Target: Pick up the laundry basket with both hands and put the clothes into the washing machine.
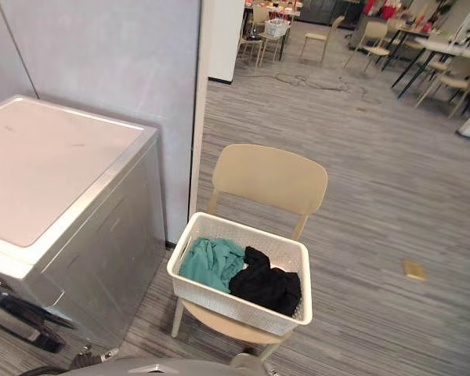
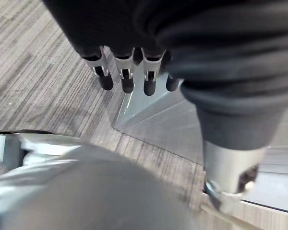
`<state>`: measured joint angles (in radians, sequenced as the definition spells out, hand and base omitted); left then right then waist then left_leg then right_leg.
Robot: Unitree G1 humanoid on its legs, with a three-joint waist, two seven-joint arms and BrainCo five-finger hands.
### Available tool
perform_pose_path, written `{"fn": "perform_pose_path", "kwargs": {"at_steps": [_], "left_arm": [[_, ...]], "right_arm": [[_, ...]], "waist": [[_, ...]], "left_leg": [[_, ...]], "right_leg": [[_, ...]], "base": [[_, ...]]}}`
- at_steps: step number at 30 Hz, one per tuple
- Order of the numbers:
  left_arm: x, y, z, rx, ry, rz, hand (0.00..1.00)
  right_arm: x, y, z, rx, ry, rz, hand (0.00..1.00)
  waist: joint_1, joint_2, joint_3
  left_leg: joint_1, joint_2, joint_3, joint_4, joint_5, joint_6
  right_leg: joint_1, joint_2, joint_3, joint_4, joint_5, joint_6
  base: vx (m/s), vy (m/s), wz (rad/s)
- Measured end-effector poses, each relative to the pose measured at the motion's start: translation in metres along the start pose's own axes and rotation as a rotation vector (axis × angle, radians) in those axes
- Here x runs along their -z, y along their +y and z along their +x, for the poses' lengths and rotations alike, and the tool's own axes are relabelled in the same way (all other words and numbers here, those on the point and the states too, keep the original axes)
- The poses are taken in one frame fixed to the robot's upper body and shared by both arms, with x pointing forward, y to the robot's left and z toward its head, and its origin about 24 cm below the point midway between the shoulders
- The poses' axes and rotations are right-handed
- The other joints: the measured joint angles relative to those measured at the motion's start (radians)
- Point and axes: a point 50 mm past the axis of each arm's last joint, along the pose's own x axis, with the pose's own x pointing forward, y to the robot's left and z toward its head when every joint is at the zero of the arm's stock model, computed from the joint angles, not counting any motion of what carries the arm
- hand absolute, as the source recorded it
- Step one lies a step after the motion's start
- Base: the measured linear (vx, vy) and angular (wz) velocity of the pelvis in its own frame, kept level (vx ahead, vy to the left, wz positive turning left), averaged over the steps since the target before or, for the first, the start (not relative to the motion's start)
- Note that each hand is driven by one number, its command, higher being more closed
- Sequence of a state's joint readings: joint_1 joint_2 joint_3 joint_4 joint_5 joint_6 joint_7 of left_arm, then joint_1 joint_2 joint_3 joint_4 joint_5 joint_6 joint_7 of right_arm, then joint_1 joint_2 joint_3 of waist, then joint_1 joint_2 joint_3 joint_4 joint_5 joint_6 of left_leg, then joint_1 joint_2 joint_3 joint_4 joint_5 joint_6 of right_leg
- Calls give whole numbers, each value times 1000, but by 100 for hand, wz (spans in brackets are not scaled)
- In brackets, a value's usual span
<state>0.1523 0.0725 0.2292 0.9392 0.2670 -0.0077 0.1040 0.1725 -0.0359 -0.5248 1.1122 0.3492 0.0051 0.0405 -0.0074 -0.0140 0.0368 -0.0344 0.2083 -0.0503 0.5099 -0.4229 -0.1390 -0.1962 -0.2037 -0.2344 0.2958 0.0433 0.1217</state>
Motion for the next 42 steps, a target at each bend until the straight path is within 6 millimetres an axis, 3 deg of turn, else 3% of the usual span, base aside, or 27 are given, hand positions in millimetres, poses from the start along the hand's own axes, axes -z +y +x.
{"fn": "perform_pose_path", "kwargs": {"at_steps": [1, 3, 5, 6, 7, 8, 9, 10, 12, 13, 16, 18, 21, 25, 27, 36, 38, 39, 42], "left_arm": [[-11, 3, 3, 3, -35, 41, 0], [-10, 5, 3, 11, -41, 91, 0], [-20, 3, 5, 37, -82, 163, 0], [-23, -3, 5, 67, -96, 200, 0], [-24, -8, 6, 86, -100, 219, 0], [-24, -12, 6, 113, -97, 249, 0], [-23, -13, 7, 118, -89, 264, 0], [-14, -17, 5, 135, -56, 256, 0], [-1, -16, 2, 134, -8, 234, 0], [3, -9, 3, 116, 14, 216, 0], [0, -4, 4, 109, 10, 210, 0], [1, -2, 5, 104, 20, 190, 0], [7, -4, 3, 116, 48, 185, 0], [8, -4, 4, 121, 53, 203, 0], [10, -1, 4, 119, 62, 216, 0], [1, -2, 7, 120, 38, 236, 0], [0, -2, 7, 117, 34, 231, 0], [0, -2, 7, 96, 39, 175, 0], [-1, -6, 5, 85, 30, 69, 0]], "right_arm": [[7, 1, 0, 10, 33, 5, 0], [12, -3, -1, 25, 46, 33, 0], [13, -5, -2, 32, 46, 45, 0], [12, -5, -1, 34, 42, 56, 0], [12, -4, -1, 33, 41, 59, 0], [7, -3, 0, 31, 23, 65, 0], [3, -2, 0, 26, 10, 65, 0], [-4, 0, 1, 19, -11, 59, 0], [-5, 0, 1, 15, -13, 61, 0], [3, 0, 0, 23, 4, 88, 0], [13, 1, -2, 29, 19, 143, 0], [19, -4, -4, 44, 31, 167, 0], [21, -7, -4, 55, 34, 197, 0], [15, -3, -2, 42, 30, 185, 0], [8, 13, 2, -2, 26, 155, 0], [-1, 32, 4, -75, 15, 2, 0], [-3, 31, 4, -72, 11, -4, 0], [-3, 31, 4, -73, 9, -5, 0], [-16, 35, 5, -95, -35, -59, 0]], "waist": [[19, -27, 12], [9, -16, 9], [5, -17, 11], [14, -30, 11], [20, -19, 9], [24, -10, 18], [21, -4, 22], [19, 22, 21], [15, 39, 25], [22, 19, 18], [41, -18, 14], [48, -47, 0], [31, -40, -28], [35, -46, -47], [36, -56, -46], [26, -50, -27], [22, -47, -13], [23, -43, -5], [41, -20, 37]], "left_leg": [[0, -35, 26, -21, -4, 6], [-10, -58, 28, 14, -12, 21], [-27, -98, 39, 55, -28, 39], [-55, -106, 59, 98, -39, 50], [-73, -111, 72, 121, -45, 59], [-100, -114, 97, 159, -55, 75], [-103, -113, 112, 165, -57, 84], [-87, -95, 138, 144, -41, 112], [-62, -60, 168, 88, 1, 129], [-44, -55, 165, 20, 46, 121], [-52, -71, 155, -68, 107, 132], [-63, -110, 152, -136, 159, 131], [-49, -152, 114, -291, 258, 122], [-43, -166, 107, -409, 344, 122], [-20, -168, 128, -468, 396, 119], [-34, -198, 105, -532, 468, 117], [-32, -212, 75, -542, 476, 119], [-31, -229, 46, -570, 508, 116], [-59, -234, 0, -550, 521, 113]], "right_leg": [[4, -18, 14, -45, 7, -10], [41, -21, 27, -106, 54, -7], [49, -55, 38, -138, 81, 19], [24, -65, 55, -147, 98, -4], [8, -68, 67, -150, 107, -20], [-10, -63, 85, -170, 107, -90], [-8, -61, 85, -181, 75, -110], [0, -54, 81, -175, -13, -103], [-29, -29, 47, 31, -39, -91], [-18, 2, 20, 218, -74, -84], [42, 46, 8, 365, -132, -61], [92, 54, 5, 315, -163, -28], [117, 61, 31, 195, -159, -27], [140, 76, 66, 47, -144, -50], [157, 87, 91, -31, -129, -69], [182, 77, 99, -145, -117, -64], [203, 68, 78, -152, -138, -58], [210, 56, 60, -154, -183, -36], [212, 51, -10, -124, -215, -29]], "base": [[-114, 235, 8], [-201, 225, -19], [-245, 235, -11], [-248, 203, -29], [-271, 201, -52], [-224, 153, -47], [-279, 177, -58], [-277, 138, -54], [-249, 111, -38], [-190, 69, -3], [-115, -4, 5], [-125, -53, 5], [-59, -60, 42], [-25, -10, 10], [-4, -5, -24], [-57, -7, 5], [-112, -34, 55], [-139, -49, 66], [-139, -41, 80]]}}
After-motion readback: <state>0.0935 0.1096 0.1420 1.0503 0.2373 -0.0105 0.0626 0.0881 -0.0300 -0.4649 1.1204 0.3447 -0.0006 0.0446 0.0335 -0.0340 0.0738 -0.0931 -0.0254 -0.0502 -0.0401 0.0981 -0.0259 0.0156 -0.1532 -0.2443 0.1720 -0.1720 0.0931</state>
